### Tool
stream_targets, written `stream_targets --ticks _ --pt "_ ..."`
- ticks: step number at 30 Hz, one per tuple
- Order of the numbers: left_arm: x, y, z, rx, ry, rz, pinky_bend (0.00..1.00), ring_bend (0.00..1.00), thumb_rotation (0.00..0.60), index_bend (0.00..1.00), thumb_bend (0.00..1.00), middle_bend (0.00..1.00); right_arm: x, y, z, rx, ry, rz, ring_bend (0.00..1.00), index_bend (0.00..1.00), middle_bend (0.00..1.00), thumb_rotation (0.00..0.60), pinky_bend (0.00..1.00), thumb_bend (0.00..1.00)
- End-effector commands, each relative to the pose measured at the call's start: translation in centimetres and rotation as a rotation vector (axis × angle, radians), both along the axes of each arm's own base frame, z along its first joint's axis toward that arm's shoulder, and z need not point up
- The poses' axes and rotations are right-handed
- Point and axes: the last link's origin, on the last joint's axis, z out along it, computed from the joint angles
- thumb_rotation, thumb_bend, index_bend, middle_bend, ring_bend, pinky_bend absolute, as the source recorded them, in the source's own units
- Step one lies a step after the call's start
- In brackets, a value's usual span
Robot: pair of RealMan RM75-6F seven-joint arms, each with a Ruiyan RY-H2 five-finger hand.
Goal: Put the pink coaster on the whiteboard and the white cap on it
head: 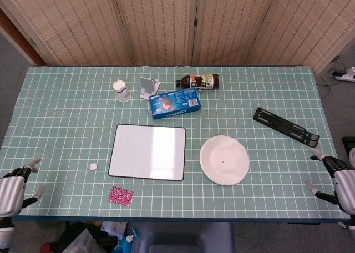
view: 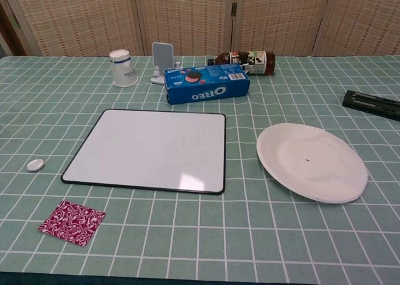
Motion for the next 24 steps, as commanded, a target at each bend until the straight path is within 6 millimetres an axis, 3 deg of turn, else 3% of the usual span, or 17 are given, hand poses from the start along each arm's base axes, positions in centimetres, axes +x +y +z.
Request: stream_targets --ticks 1,11,21,24 --pt "0.0 0.0 0.0 0.003 -0.002 -0.001 0.53 0.39 0.600 0.18 0.27 0.39 0.1 -0.1 0.2 -0.011 0.008 0.004 0.28 0.16 0.31 0.600 0.33 0.22" --pt "0.1 0.2 0.0 0.000 -0.001 -0.022 0.53 0.39 0.600 0.18 0.27 0.39 0.3 0.1 0.3 -0.025 0.027 0.007 0.28 0.16 0.31 0.600 0.33 0.22" --pt "2.2 2.1 -0.2 -0.061 0.008 -0.150 0.53 0.39 0.600 0.18 0.27 0.39 0.3 0.1 0.5 -0.046 0.048 0.008 0.28 0.16 0.31 0.600 0.33 0.22" --pt "3.2 2.7 -0.9 -0.122 -0.010 -0.205 0.53 0.45 0.600 0.18 0.27 0.39 0.2 0.0 0.5 -0.050 0.057 0.006 0.28 0.16 0.31 0.600 0.33 0.22"
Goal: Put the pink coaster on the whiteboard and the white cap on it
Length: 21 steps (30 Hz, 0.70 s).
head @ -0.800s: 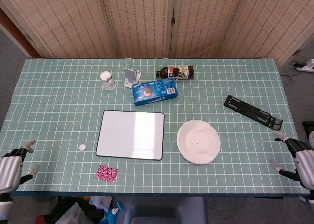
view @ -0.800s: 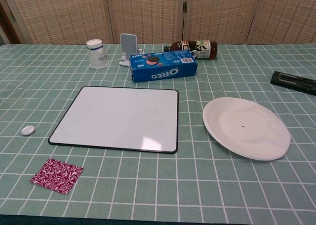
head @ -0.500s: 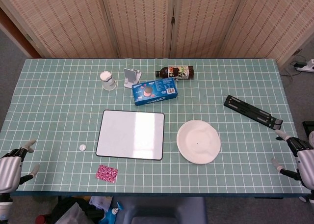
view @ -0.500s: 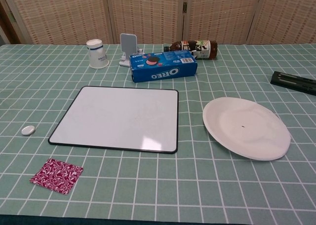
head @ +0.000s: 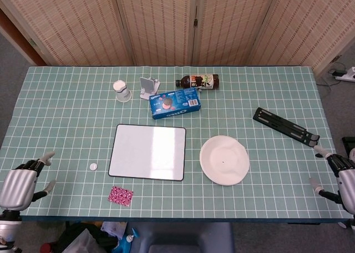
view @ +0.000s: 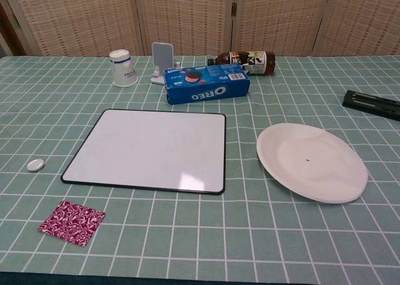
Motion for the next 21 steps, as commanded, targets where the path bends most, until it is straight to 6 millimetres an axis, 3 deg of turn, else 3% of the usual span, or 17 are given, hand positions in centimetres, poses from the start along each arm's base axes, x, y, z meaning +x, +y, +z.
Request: stream_targets --ticks 1,3,6,9,15,21 --pt "1.1 0.7 -0.7 -0.070 -0.009 -0.060 0.54 0.47 0.600 0.18 0.27 0.39 -0.1 0.0 0.0 -0.002 0.006 -0.001 0.28 0.16 0.31 0.600 0.33 0.22" --pt "1.8 1.1 -1.3 -0.116 0.011 -0.097 0.62 0.53 0.600 0.18 0.27 0.43 -0.1 -0.1 0.0 -0.002 0.007 -0.002 0.28 0.16 0.31 0.600 0.33 0.22" --pt "2.7 1.7 -2.1 -0.182 0.033 -0.133 0.82 0.61 0.600 0.18 0.26 0.54 -0.1 -0.1 0.0 -0.007 0.008 0.000 0.28 0.16 0.31 0.600 0.33 0.22" --pt "3.7 2.1 -2.9 -0.235 0.047 -0.170 0.91 0.71 0.600 0.17 0.26 0.67 -0.1 0.0 0.1 -0.010 0.006 0.000 0.28 0.16 0.31 0.600 0.33 0.22" --pt "5.3 2.5 -5.5 -0.383 0.127 -0.250 0.99 0.88 0.600 0.19 0.26 0.82 -0.1 0.0 0.0 -0.008 0.008 0.003 0.28 0.16 0.31 0.600 0.33 0.22" --pt "5.7 2.7 -7.4 -0.487 0.190 -0.268 1.00 0.94 0.600 0.19 0.25 0.87 -0.2 0.0 -0.1 -0.005 0.009 0.001 0.28 0.16 0.31 0.600 0.33 0.22"
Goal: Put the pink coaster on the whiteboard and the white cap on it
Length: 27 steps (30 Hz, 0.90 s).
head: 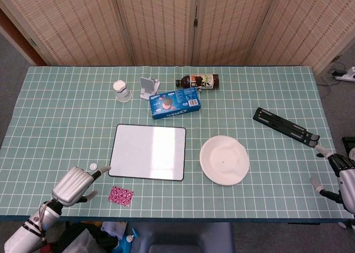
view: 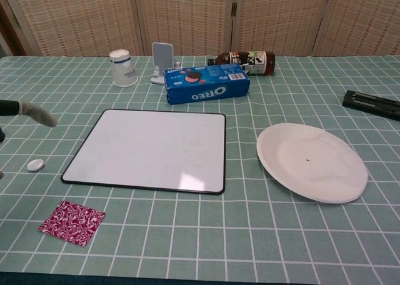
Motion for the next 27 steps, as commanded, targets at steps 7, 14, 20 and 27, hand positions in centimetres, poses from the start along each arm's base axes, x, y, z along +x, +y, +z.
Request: stream_targets --ticks 7,14,20,27 --pt "-0.1 0.1 -2.9 -0.146 0.107 -0.007 1.00 0.95 0.600 0.22 0.25 0.90 -0.1 -0.1 -0.1 0.003 0.006 -0.004 0.28 0.16 0.31 0.600 0.33 0.22" --pt "0.0 0.2 -4.3 -0.197 0.149 0.006 1.00 0.95 0.600 0.27 0.25 0.91 -0.2 -0.2 -0.3 0.006 0.005 -0.001 0.28 0.16 0.32 0.600 0.33 0.22" --pt "0.3 0.2 -5.7 -0.213 0.137 0.034 1.00 0.95 0.600 0.26 0.25 0.92 -0.4 -0.1 -0.4 0.008 0.000 -0.013 0.28 0.16 0.32 0.600 0.33 0.22" --pt "0.7 0.2 -7.1 -0.213 0.136 0.043 1.00 0.96 0.600 0.23 0.25 0.92 -0.7 0.1 -0.4 0.005 -0.002 -0.020 0.28 0.16 0.32 0.600 0.33 0.22"
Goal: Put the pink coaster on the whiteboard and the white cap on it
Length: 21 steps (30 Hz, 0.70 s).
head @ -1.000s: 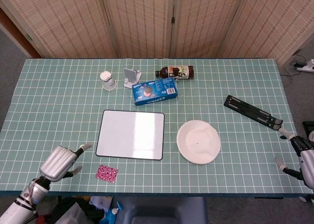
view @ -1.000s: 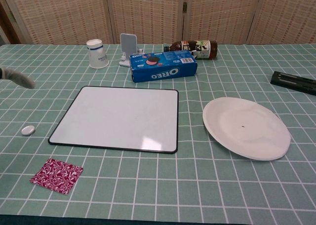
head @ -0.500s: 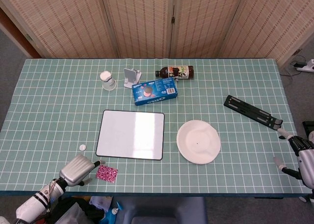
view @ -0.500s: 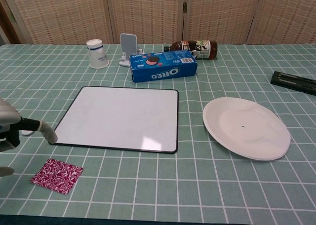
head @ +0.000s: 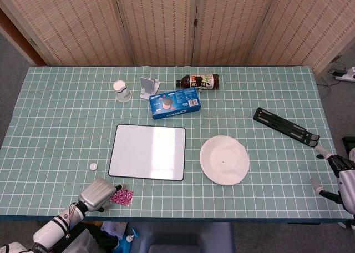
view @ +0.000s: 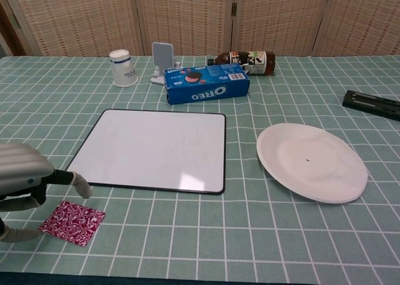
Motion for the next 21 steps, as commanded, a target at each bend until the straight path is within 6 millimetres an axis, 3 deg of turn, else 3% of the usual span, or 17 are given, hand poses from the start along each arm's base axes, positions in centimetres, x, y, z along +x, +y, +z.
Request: stream_targets --ticks 1,21 --pt "0.1 0.0 -0.6 -0.002 0.003 0.009 1.00 0.96 0.600 0.23 0.25 0.93 -0.1 0.1 0.0 -0.001 -0.002 -0.003 0.28 0.16 0.32 0.600 0.33 0.22" --pt "0.1 0.5 -2.2 0.004 0.052 0.041 1.00 0.96 0.600 0.23 0.25 0.93 -0.8 0.3 0.1 -0.003 -0.003 -0.020 0.28 0.16 0.32 0.600 0.33 0.22"
